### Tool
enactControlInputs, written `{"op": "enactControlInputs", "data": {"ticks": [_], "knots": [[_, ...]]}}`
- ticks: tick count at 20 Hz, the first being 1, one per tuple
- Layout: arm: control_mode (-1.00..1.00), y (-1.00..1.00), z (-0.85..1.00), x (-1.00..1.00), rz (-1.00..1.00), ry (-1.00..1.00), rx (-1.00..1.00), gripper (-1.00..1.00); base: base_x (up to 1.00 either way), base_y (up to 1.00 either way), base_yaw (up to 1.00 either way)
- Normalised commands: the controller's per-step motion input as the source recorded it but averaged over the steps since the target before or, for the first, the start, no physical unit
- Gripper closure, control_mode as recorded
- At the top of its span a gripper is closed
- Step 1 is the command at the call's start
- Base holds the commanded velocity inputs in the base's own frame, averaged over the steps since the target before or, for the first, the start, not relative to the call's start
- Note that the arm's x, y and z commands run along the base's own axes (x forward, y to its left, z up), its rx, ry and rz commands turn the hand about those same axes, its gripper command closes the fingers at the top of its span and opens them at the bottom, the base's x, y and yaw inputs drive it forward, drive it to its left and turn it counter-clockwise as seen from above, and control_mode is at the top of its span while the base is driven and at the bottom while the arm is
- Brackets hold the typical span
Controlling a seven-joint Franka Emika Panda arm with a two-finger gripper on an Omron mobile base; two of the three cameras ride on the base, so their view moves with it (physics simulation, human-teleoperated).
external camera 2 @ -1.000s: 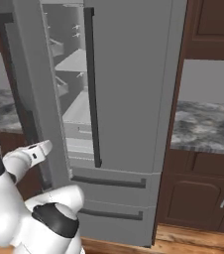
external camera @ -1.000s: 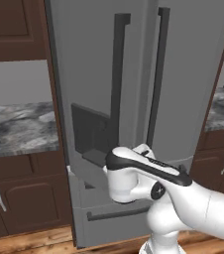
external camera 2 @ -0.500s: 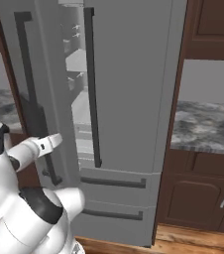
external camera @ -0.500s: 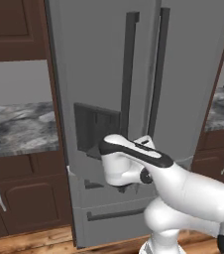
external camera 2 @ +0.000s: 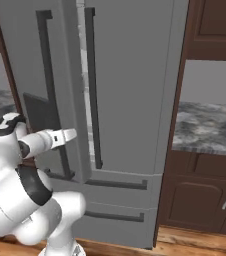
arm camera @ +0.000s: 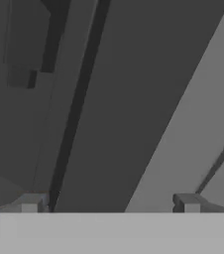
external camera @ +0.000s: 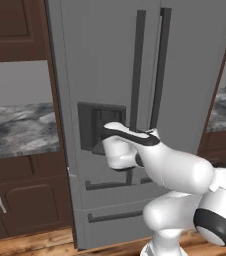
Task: Place the steak on the counter behind the older steak on the same shelf of the fridge to maintain FIFO order. Close the fridge door when finished.
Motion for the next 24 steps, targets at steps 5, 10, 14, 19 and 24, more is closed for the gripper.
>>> {"op": "enactControlInputs", "data": {"ticks": [5,10,14,19,24], "knots": [[-1.00,0.00,0.03,0.55,-0.22,0.11,-0.03,-1.00,0.00,0.00,0.00],[-1.00,0.00,0.00,0.49,-0.22,0.09,-0.02,-1.00,0.00,0.00,0.00],[-1.00,0.00,0.00,0.52,-0.22,0.06,-0.02,-1.00,0.00,0.00,0.00],[-1.00,0.00,0.00,0.55,-0.22,0.05,-0.02,-1.00,0.00,0.00,0.00],[-1.00,0.00,0.00,0.71,-0.20,0.07,-0.02,-1.00,0.00,0.00,0.00]]}}
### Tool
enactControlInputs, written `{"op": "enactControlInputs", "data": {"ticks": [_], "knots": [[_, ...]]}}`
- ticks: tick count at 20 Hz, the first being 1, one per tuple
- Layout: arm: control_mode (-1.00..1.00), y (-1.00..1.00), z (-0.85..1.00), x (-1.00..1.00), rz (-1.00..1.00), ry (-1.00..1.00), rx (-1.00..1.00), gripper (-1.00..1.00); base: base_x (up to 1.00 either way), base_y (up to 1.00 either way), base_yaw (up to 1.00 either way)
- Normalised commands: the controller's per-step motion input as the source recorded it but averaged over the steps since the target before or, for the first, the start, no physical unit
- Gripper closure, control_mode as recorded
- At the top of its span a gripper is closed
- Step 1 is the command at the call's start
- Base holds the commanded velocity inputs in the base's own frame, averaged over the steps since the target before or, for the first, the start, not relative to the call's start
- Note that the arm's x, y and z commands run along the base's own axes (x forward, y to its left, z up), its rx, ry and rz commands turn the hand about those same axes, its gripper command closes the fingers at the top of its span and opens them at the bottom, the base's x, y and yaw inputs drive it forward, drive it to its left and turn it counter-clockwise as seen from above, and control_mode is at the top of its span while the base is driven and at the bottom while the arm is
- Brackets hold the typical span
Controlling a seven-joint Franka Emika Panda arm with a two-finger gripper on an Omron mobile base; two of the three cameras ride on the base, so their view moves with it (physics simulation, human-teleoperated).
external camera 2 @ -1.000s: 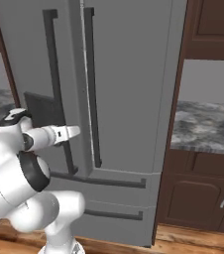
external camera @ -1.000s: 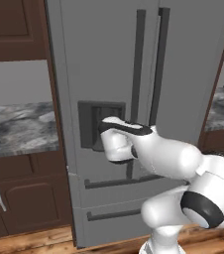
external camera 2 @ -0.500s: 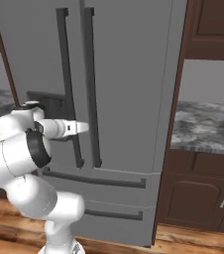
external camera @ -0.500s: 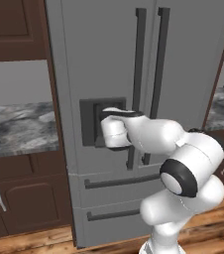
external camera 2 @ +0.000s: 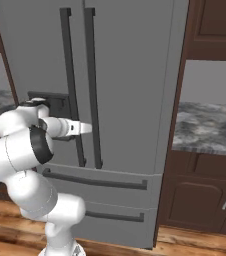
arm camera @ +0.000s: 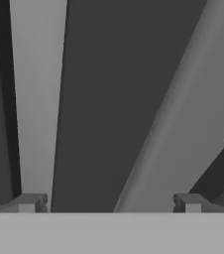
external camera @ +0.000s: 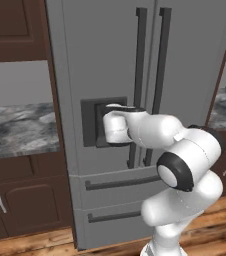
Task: Place the steak on the counter behind the older steak on the same shelf of the fridge to maintain FIFO order. Close the fridge door when finished.
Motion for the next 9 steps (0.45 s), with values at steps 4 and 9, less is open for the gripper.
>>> {"op": "enactControlInputs", "data": {"ticks": [4,9], "knots": [[-1.00,0.00,0.00,0.81,-0.19,0.09,-0.03,-1.00,0.00,0.00,0.00],[-1.00,0.00,0.00,0.85,-0.18,0.11,-0.02,-1.00,0.00,0.00,0.00]]}}
